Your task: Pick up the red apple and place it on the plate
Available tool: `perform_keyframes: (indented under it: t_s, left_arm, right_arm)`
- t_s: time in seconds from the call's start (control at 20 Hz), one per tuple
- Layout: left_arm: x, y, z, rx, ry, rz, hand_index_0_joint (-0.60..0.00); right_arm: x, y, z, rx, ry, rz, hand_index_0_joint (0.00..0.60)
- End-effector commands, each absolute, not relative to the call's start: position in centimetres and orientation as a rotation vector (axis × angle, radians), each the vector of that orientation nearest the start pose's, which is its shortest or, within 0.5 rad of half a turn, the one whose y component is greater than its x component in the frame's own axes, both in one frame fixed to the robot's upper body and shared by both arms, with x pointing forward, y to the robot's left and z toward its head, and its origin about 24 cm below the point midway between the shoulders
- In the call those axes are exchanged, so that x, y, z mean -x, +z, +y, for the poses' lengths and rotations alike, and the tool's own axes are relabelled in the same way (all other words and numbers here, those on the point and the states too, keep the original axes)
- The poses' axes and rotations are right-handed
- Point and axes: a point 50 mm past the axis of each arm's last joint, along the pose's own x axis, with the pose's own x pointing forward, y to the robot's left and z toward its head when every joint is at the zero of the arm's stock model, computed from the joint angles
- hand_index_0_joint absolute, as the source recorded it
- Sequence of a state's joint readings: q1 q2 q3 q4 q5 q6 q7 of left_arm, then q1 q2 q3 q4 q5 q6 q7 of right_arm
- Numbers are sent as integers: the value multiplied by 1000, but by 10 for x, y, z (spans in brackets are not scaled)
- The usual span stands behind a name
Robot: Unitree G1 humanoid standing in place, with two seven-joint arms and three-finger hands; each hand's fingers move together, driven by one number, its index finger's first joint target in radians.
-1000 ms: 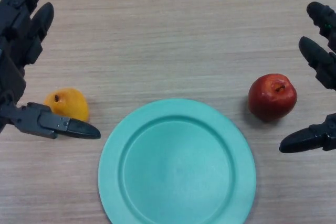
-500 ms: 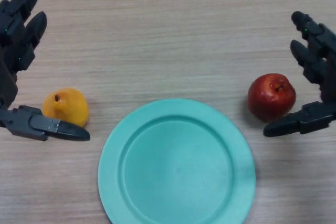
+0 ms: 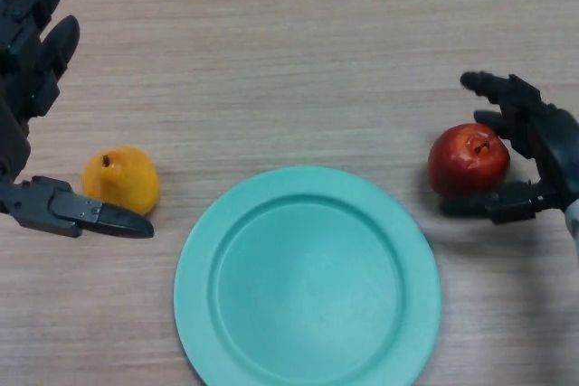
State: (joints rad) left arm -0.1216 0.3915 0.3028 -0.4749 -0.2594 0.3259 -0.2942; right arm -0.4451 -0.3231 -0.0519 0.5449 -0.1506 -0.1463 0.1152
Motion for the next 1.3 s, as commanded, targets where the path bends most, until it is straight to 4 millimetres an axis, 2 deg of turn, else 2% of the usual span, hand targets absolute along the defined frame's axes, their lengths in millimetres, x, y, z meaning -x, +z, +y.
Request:
perform_keyframes:
  t_s: [0.05, 0.2, 0.3, 0.35, 0.5, 0.65, 0.75, 0.9, 0.95, 1.0, 1.05, 1.1, 1.15, 1.2, 1.3]
  left_arm:
    - [-232, 220, 241, -301, -105, -529, 0]
    - [-233, 220, 240, -308, -113, -509, 0]
    - [-233, 218, 238, -302, -115, -512, 0]
    - [-234, 218, 238, -296, -122, -500, 0]
    - [-235, 219, 237, -298, -139, -489, 0]
    - [-238, 219, 236, -293, -126, -519, 0]
    - [-239, 218, 234, -297, -117, -550, 0]
    - [-241, 217, 231, -284, -116, -555, 0]
    - [-240, 217, 230, -289, -119, -566, 0]
    - [-240, 217, 229, -290, -120, -567, 0]
    - [-240, 216, 229, -288, -124, -566, 0]
    - [-240, 216, 229, -284, -129, -563, 0]
    - [-241, 215, 230, -281, -137, -549, 0]
    - [-241, 215, 230, -282, -139, -541, 0]
    - [-242, 213, 230, -287, -141, -528, 0]
  right_arm:
    - [-340, 121, -210, 449, 70, -293, 600]
    - [-337, 125, -207, 442, 99, -295, 600]
    - [-332, 139, -198, 404, 124, -314, 600]
    - [-324, 150, -188, 369, 163, -317, 600]
    - [-305, 162, -165, 299, 225, -328, 600]
    - [-277, 149, -132, 316, 331, -300, 600]
    - [-269, 136, -121, 336, 355, -297, 600]
    - [-264, 123, -115, 354, 348, -276, 600]
    - [-263, 119, -113, 402, 363, -261, 551]
    - [-263, 118, -113, 409, 366, -258, 452]
    - [-263, 118, -112, 428, 376, -259, 301]
    - [-263, 117, -111, 447, 384, -263, 201]
    - [-264, 118, -110, 479, 411, -275, 56]
    - [-264, 119, -109, 488, 427, -279, 0]
    - [-266, 122, -111, 465, 431, -265, 0]
